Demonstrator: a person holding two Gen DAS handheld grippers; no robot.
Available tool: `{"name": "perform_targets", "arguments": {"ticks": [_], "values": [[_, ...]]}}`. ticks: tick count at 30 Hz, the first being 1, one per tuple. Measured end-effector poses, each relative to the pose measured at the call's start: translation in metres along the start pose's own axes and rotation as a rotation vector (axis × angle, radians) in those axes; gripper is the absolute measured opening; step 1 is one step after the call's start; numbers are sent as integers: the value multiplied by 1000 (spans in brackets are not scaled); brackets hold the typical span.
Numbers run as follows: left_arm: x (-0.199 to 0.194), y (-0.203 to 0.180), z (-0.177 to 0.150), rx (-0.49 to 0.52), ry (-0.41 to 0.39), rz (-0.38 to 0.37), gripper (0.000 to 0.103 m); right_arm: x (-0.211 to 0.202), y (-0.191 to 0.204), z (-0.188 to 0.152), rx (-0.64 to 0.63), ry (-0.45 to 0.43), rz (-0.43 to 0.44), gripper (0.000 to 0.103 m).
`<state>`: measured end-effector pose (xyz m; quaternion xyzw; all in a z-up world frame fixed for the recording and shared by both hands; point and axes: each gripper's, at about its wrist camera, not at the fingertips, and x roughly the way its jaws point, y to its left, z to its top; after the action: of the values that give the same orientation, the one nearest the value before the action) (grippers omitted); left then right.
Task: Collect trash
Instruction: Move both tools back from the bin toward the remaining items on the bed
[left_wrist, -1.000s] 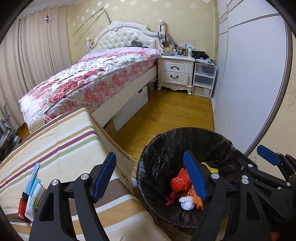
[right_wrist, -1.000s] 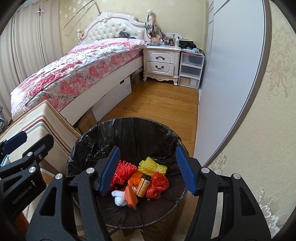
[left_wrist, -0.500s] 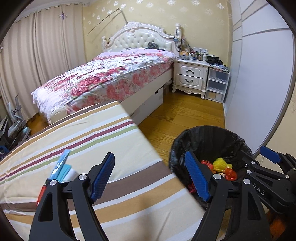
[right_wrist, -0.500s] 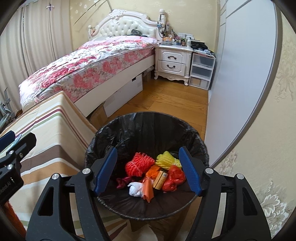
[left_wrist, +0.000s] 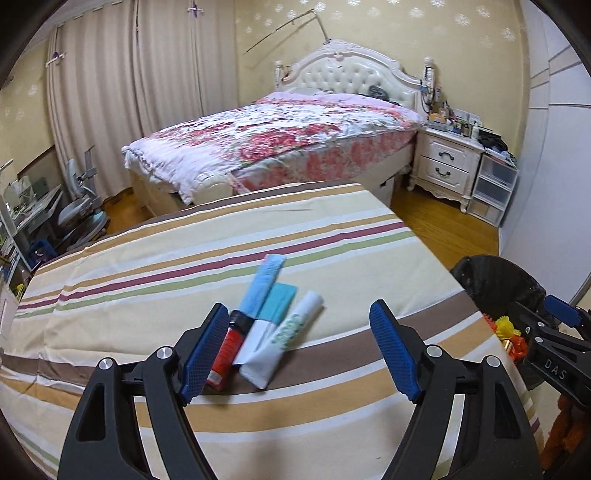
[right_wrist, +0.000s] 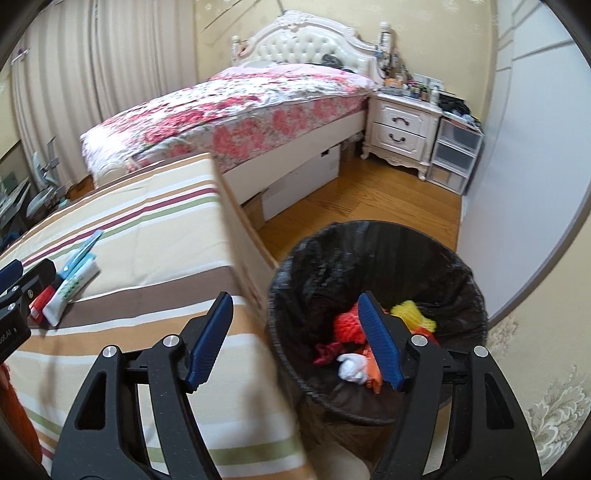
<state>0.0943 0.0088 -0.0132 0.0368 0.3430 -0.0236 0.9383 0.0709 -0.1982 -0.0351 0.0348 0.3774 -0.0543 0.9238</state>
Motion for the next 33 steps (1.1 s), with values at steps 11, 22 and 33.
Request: {"name": "perform_targets", "arguments": {"ticks": [11, 22, 33], "values": [[-7, 90, -29, -126, 30, 121, 76, -2, 90, 2, -146, 24, 128, 69], [-16, 147, -52, -219, 52, 190, 76, 7, 163, 9, -212, 50, 220, 69], [-17, 164, -63, -259, 62, 186, 76, 26, 196, 5, -232, 106, 216, 69]]}}
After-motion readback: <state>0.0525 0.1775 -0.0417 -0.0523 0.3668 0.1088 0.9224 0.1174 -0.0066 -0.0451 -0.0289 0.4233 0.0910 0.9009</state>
